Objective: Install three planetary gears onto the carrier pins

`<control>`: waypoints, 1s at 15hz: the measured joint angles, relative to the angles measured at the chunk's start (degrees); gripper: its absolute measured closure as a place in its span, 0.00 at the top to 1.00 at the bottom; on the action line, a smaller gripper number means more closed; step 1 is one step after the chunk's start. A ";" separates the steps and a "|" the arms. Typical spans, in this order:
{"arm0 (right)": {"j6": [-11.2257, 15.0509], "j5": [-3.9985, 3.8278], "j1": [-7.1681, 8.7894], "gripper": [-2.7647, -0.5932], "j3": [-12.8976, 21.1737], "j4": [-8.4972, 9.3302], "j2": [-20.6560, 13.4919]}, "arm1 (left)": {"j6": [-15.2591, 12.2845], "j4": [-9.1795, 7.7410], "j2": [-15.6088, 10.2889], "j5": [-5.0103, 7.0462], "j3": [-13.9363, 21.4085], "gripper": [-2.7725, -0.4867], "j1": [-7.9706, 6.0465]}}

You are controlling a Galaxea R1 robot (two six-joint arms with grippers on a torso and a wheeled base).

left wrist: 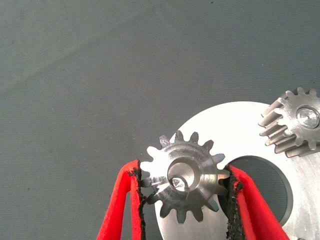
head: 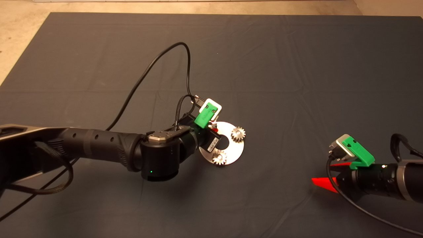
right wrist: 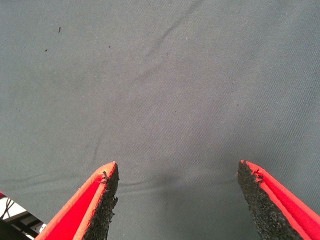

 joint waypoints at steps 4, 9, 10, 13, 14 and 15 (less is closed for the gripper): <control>0.00 -0.02 0.00 0.54 0.00 0.00 0.00 | 0.00 0.00 -0.05 0.25 0.16 0.09 0.00; 0.00 -0.02 0.00 0.54 0.00 0.00 0.00 | 0.00 0.00 -0.22 0.36 0.27 0.09 0.00; 0.00 -0.02 0.00 0.54 0.00 0.00 0.00 | 0.00 0.00 -0.30 0.30 0.32 0.09 0.00; 0.00 -0.02 0.00 0.54 0.00 0.00 -0.02 | 0.00 0.00 -0.50 0.33 0.40 0.09 -0.01; 0.00 -0.05 0.00 0.54 0.00 0.00 -0.02 | 0.00 0.00 -0.55 0.30 0.40 0.09 0.00; -0.03 -0.04 0.00 0.54 0.00 0.00 -0.02 | 0.00 0.00 -0.71 0.24 0.49 0.09 0.00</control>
